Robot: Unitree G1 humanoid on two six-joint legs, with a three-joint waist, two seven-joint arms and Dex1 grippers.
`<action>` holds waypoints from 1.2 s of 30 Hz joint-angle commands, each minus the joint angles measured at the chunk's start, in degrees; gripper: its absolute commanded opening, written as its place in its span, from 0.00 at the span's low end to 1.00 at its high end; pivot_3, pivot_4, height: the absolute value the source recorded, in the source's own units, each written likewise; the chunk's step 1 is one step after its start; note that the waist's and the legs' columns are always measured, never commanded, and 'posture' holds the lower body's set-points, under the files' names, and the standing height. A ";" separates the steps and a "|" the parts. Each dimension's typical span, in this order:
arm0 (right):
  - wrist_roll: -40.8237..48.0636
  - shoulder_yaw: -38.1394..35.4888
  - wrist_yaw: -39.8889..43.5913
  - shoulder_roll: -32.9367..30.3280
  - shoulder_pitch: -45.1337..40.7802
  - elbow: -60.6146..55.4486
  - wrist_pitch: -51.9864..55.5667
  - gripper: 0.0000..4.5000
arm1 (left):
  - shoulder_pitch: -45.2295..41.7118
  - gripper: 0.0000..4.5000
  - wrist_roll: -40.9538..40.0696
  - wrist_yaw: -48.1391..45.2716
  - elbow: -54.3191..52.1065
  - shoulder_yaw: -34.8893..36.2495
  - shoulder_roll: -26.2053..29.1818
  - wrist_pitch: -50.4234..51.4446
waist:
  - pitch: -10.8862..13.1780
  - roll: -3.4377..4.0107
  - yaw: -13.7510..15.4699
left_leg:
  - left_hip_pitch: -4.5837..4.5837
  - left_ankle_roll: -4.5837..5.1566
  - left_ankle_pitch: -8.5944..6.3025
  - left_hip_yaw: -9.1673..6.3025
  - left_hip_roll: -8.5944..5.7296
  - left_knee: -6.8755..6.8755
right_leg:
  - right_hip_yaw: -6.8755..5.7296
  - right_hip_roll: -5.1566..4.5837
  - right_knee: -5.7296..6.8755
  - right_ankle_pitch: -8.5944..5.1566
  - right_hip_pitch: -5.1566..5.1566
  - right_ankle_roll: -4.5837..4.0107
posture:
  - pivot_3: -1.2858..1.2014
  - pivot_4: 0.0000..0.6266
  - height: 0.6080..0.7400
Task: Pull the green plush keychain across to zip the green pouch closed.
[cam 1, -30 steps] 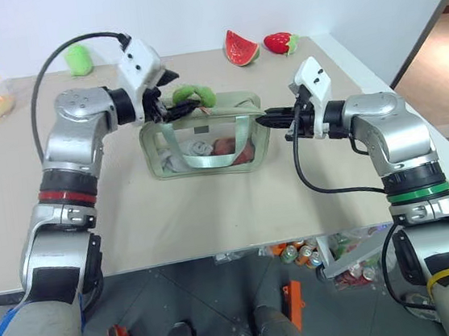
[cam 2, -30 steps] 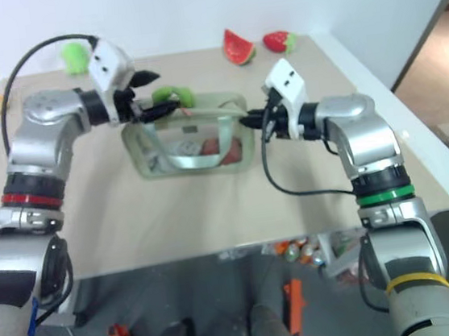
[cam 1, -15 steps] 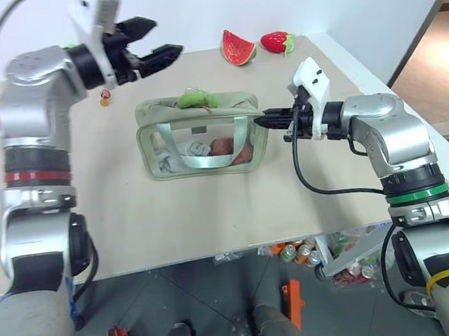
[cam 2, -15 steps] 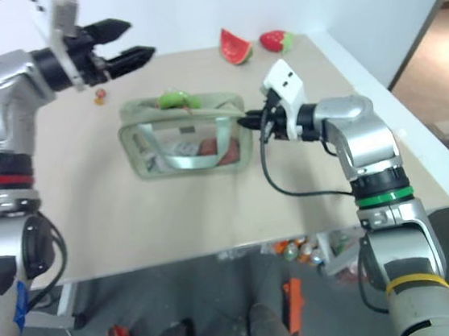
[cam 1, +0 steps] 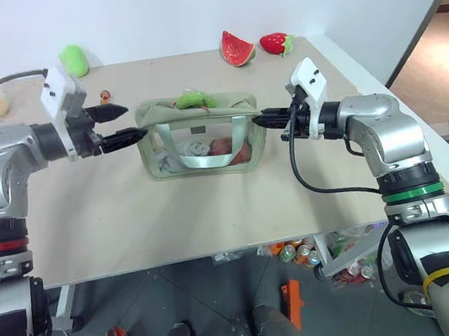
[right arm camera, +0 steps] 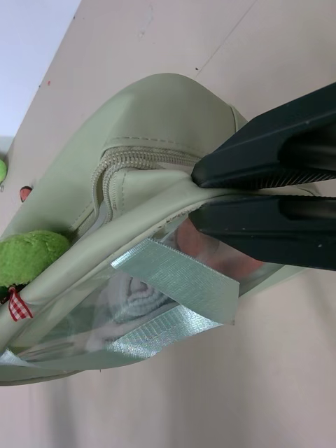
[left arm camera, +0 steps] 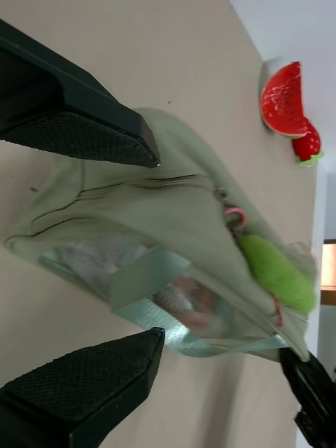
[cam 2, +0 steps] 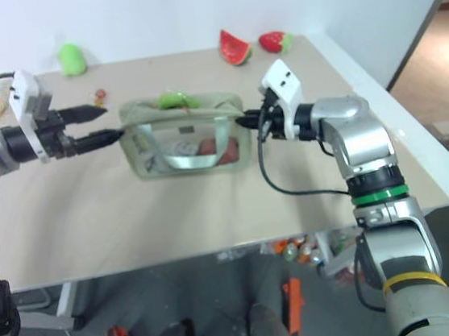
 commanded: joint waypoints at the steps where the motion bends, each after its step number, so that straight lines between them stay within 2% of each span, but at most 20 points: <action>1: 0.28 -0.31 0.42 0.05 -1.72 -0.70 -0.80 0.00 | -0.15 0.84 -0.63 1.40 -0.56 1.23 0.32 0.08 | 0.00 0.00 0.00 | 0.00 0.02 0.01 -0.01 0.01 0.00 | 0.00 0.01 0.00 0.01 -0.01 -0.01 | 0.52 0.24 1.00; 9: 0.48 -0.85 0.19 -0.74 -0.83 -2.57 0.18 0.00 | -2.63 0.84 -0.51 5.30 6.73 0.57 -4.45 0.59 | 0.00 0.00 -0.01 | 0.00 0.04 0.02 -0.01 0.00 -0.01 | -0.01 0.01 0.01 0.02 -0.01 0.00 | 0.52 0.24 1.00; 10: 0.49 -0.93 0.12 -0.87 -0.71 -2.79 0.33 0.00 | -2.80 0.73 -0.42 5.53 7.43 0.44 -4.97 0.72 | 0.00 0.00 0.00 | 0.00 0.04 0.02 -0.01 0.00 -0.01 | -0.01 0.01 0.01 0.02 -0.01 0.00 | 0.52 0.24 1.00; 20: 0.76 -1.48 -0.45 -2.00 0.28 -4.69 1.63 0.00 | -2.25 0.00 -0.66 3.56 8.02 -1.84 -7.37 0.77 | 0.00 0.00 0.19 | -0.03 0.04 0.02 -0.01 -0.03 -0.02 | -0.01 -0.02 0.00 0.01 -0.01 0.00 | 0.52 0.24 1.00; 26: 1.15 -1.66 -0.13 -2.05 0.22 -4.30 1.69 0.00 | -2.94 0.00 1.41 4.76 9.55 -2.53 -7.92 -1.55 | 0.00 0.00 0.43 | -0.03 0.04 0.02 -0.01 -0.03 -0.02 | -0.01 -0.02 0.00 0.01 -0.01 0.01 | 0.52 0.24 1.00; 30: 3.92 -2.11 3.08 -2.55 1.37 -6.74 2.38 0.29 | -2.20 0.00 1.36 4.28 8.57 -2.56 -7.81 -1.82 | 0.00 0.00 0.51 | -0.02 0.04 0.02 -0.01 -0.03 -0.02 | -0.01 -0.01 0.00 0.01 -0.01 0.01 | 0.52 0.24 1.00; 36: 6.76 -4.07 2.78 -2.37 0.23 -6.31 4.33 0.76 | -1.94 0.00 1.59 4.49 8.56 -2.42 -7.69 -2.02 | 0.00 0.00 0.60 | -0.02 0.04 0.02 -0.01 -0.03 -0.02 | 0.00 -0.01 0.00 0.01 -0.01 0.01 | 0.52 0.24 1.00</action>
